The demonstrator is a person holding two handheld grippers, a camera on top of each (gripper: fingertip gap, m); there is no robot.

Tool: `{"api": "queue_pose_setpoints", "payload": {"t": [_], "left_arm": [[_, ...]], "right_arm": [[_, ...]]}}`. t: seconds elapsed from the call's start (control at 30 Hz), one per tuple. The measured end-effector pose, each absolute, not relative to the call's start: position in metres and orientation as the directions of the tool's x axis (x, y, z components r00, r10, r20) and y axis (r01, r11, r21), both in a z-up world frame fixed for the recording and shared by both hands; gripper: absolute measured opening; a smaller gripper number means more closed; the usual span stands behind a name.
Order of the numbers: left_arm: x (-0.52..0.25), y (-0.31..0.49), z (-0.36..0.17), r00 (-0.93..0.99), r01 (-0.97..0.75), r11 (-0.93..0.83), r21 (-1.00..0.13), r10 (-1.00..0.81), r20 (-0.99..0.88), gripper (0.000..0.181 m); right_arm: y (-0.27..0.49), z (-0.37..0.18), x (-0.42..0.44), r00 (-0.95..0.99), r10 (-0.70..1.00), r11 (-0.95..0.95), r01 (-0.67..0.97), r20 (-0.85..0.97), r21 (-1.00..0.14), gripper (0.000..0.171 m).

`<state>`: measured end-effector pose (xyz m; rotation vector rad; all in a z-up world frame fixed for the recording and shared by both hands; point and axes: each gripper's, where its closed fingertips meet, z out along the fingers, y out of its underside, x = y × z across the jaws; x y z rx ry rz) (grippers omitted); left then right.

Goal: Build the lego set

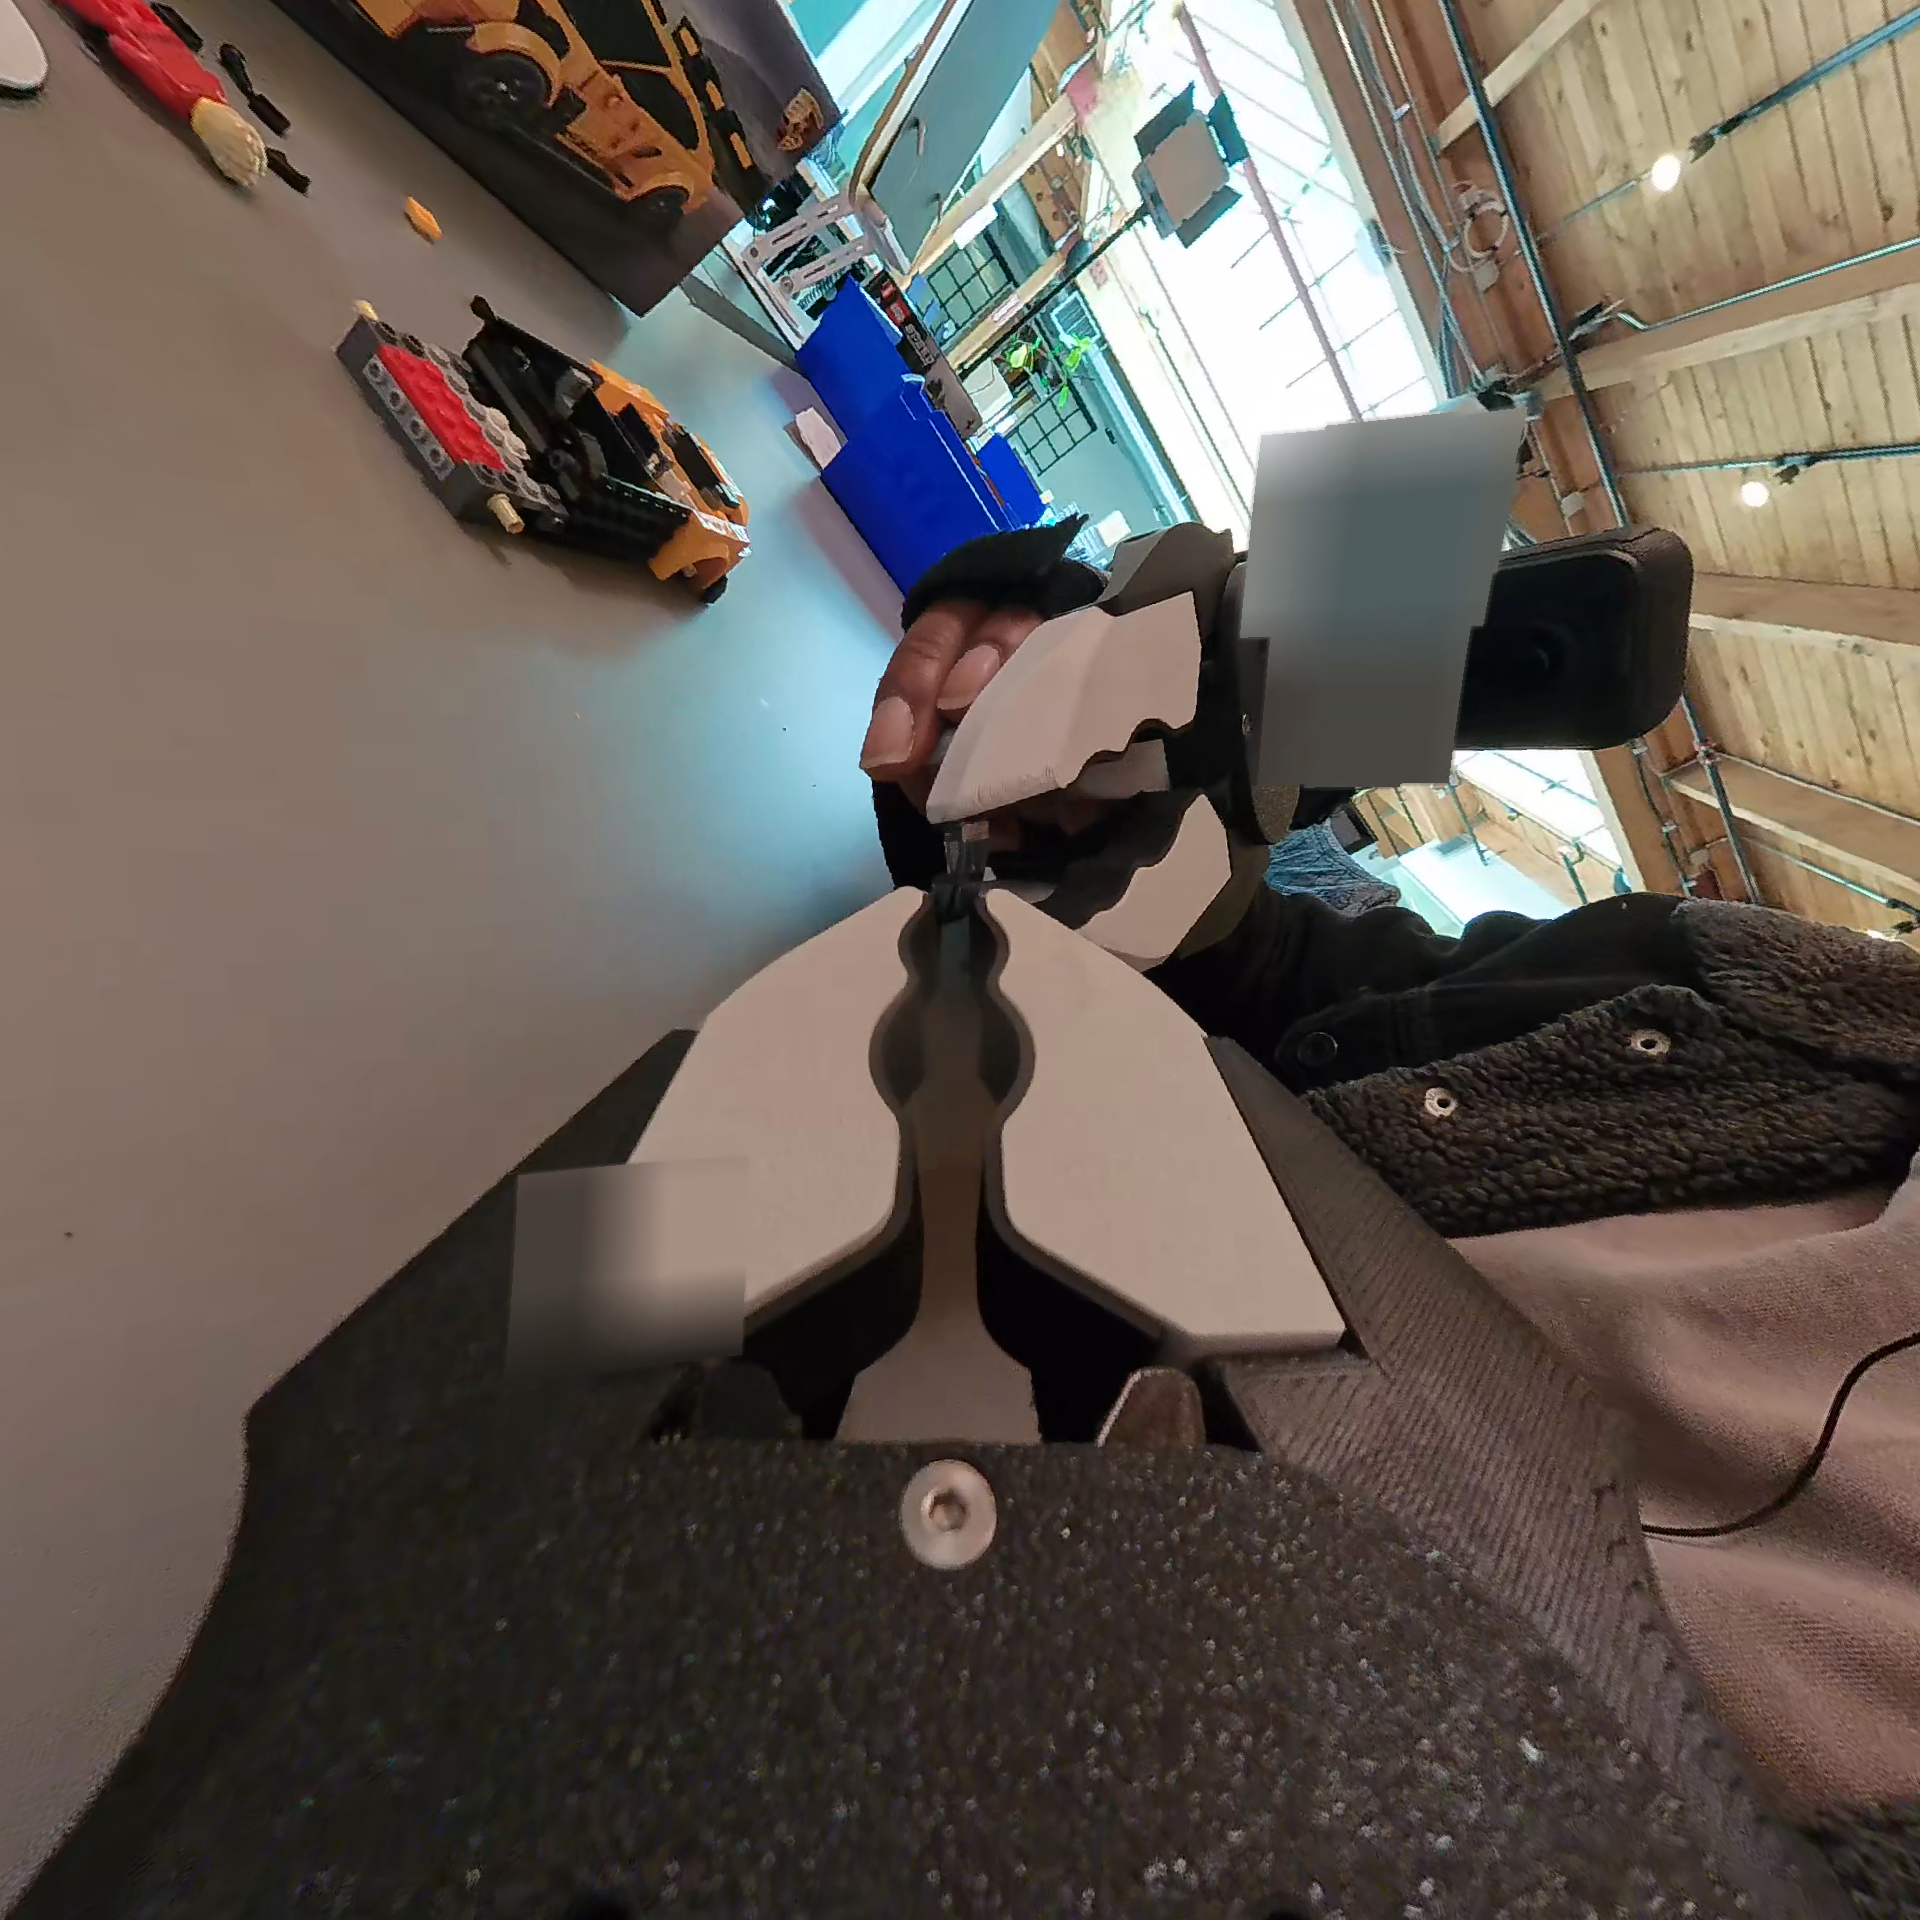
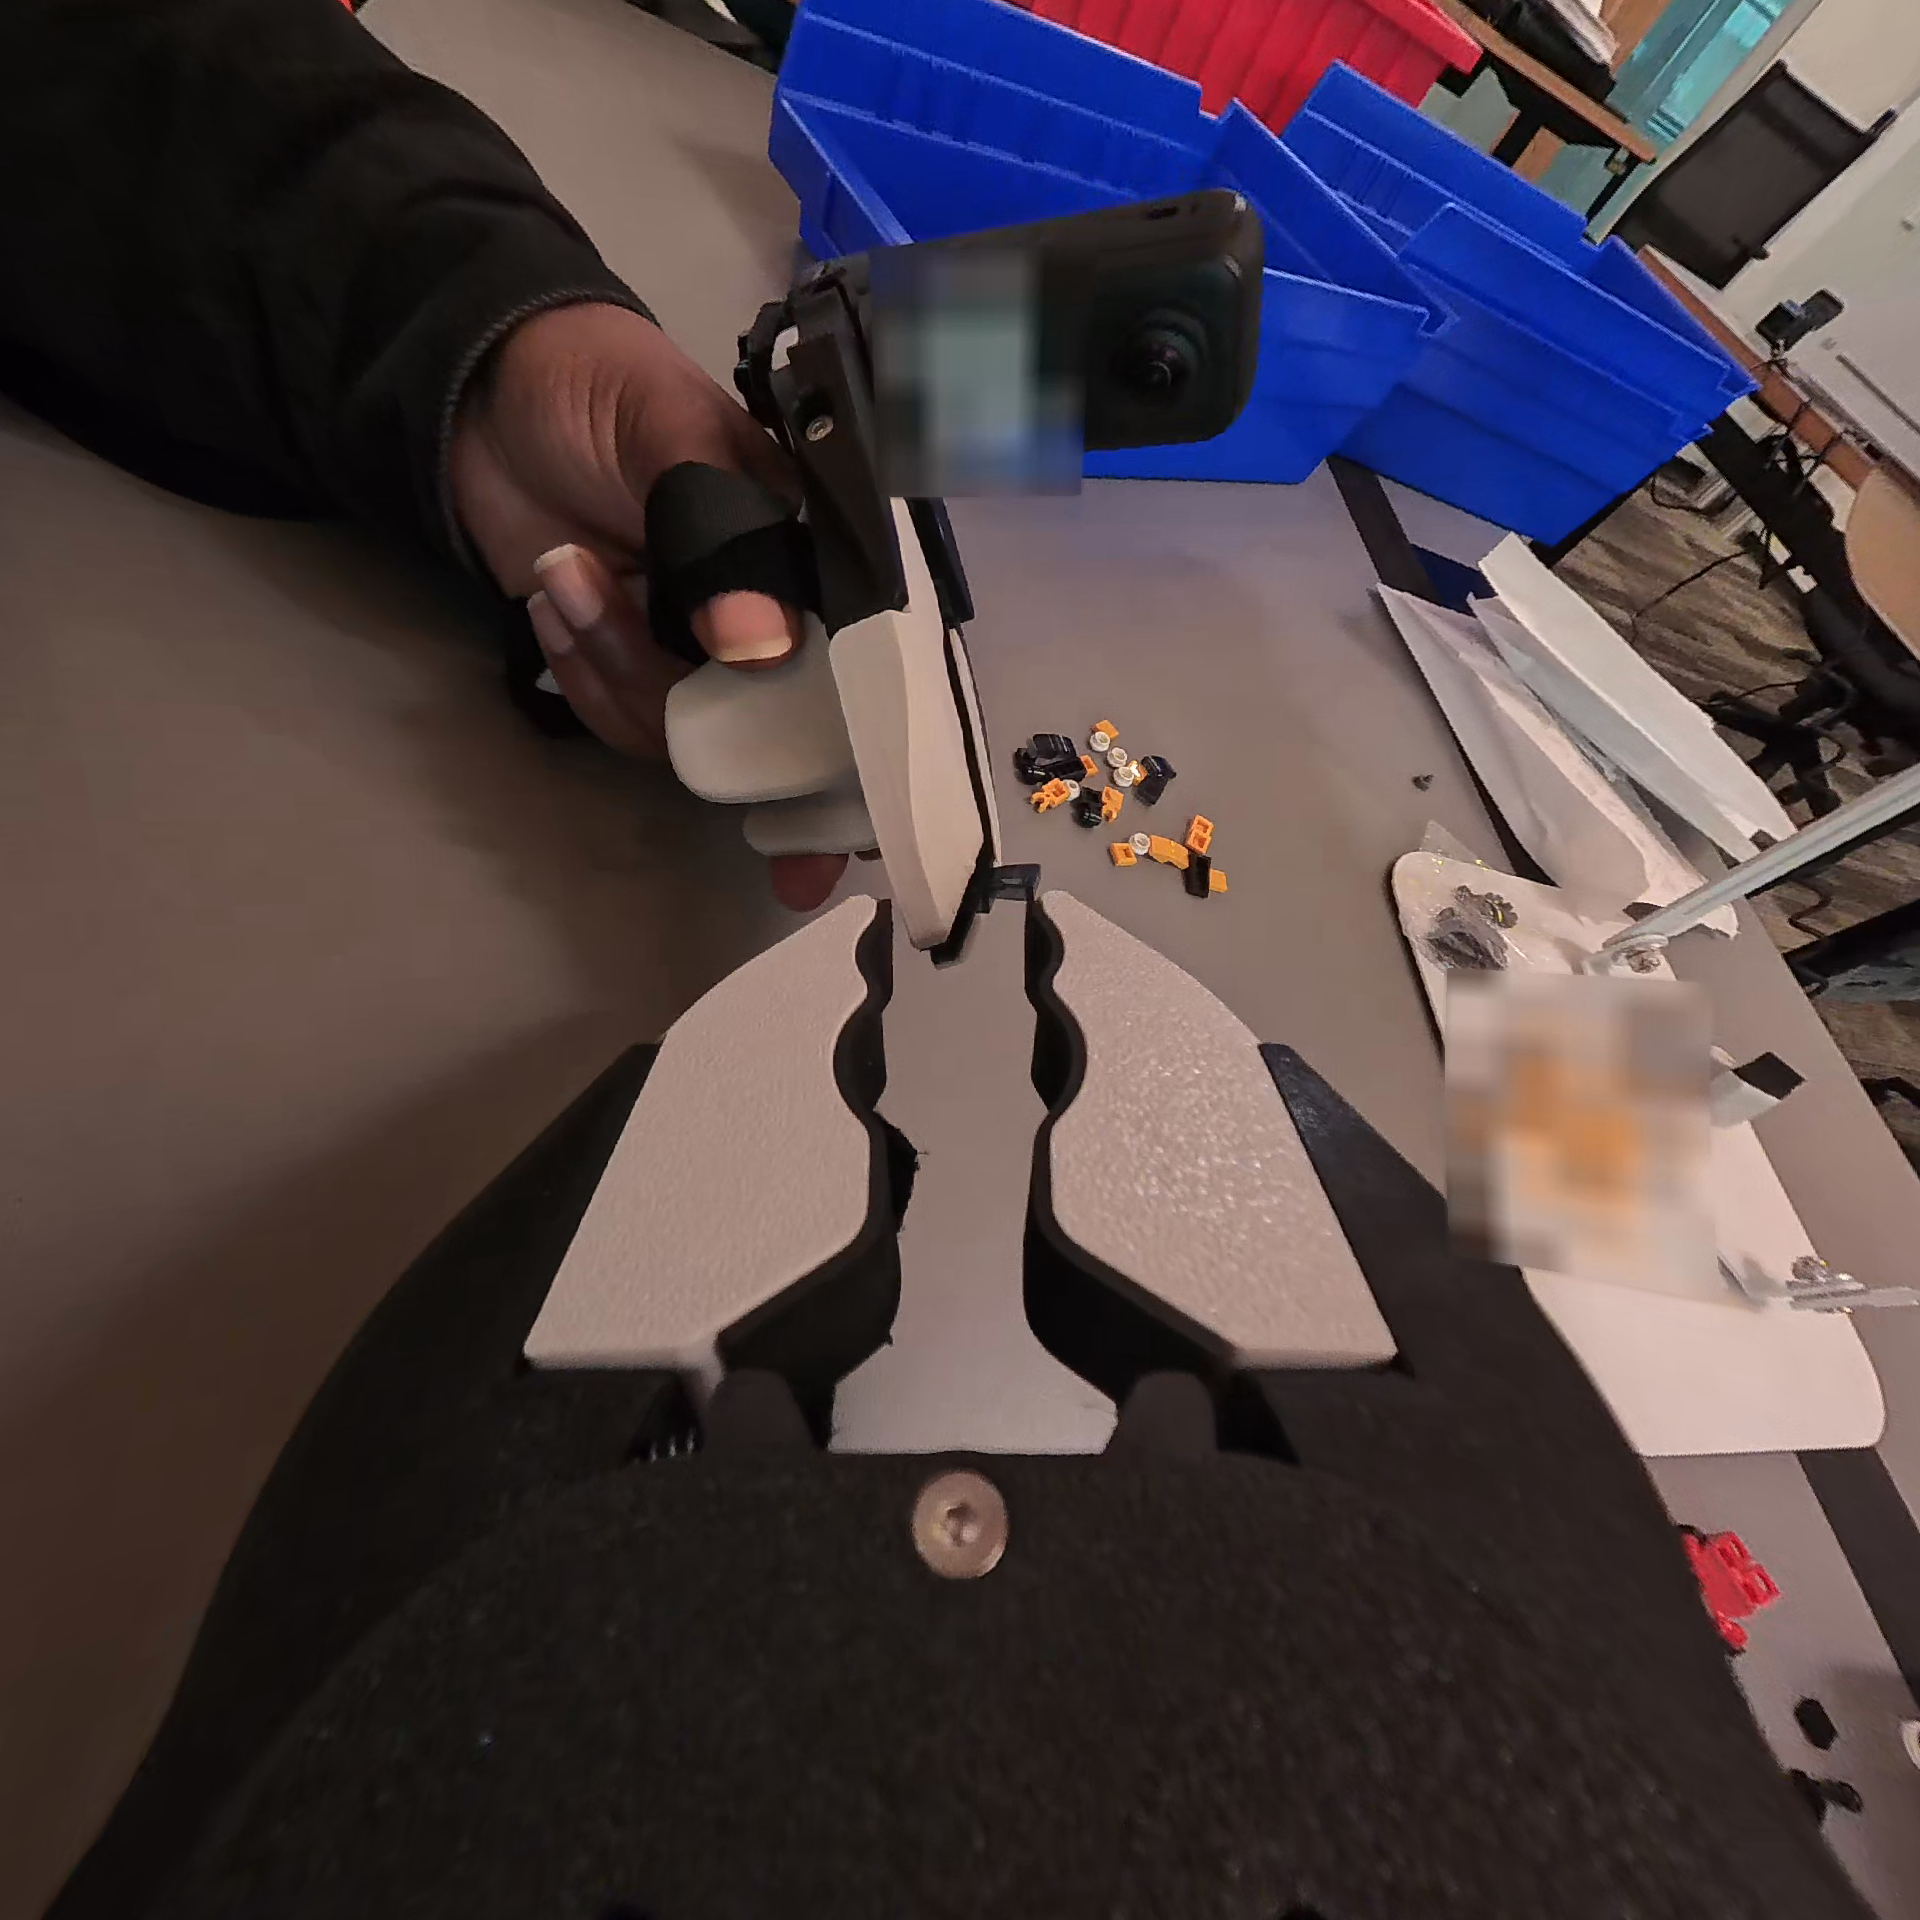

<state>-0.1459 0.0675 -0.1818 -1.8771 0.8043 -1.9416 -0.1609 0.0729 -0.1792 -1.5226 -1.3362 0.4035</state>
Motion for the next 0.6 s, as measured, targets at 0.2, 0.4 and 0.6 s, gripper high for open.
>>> {"api": "queue_pose_setpoints", "payload": {"t": [0.2, 0.4, 0.6], "left_arm": [[-0.1456, 0.0669, -0.183, -0.085, -0.157, -0.794, -0.587, -0.581, 0.809, 0.005], [-0.1458, 0.0671, -0.183, -0.087, -0.156, -0.797, -0.583, -0.577, 0.812, 0.005], [-0.1467, 0.0691, -0.1825, -0.084, -0.148, -0.799, -0.583, -0.577, 0.813, 0.005]], "right_arm": [[0.0732, -0.1803, -0.1607, 0.328, 0.878, 0.137, 0.528, 0.349, -0.838, 0.022], [0.0734, -0.1802, -0.1606, 0.327, 0.879, 0.139, 0.521, 0.347, -0.842, 0.022], [0.0728, -0.1808, -0.1597, 0.322, 0.888, 0.125, 0.52, 0.329, -0.845, 0.025]]}}
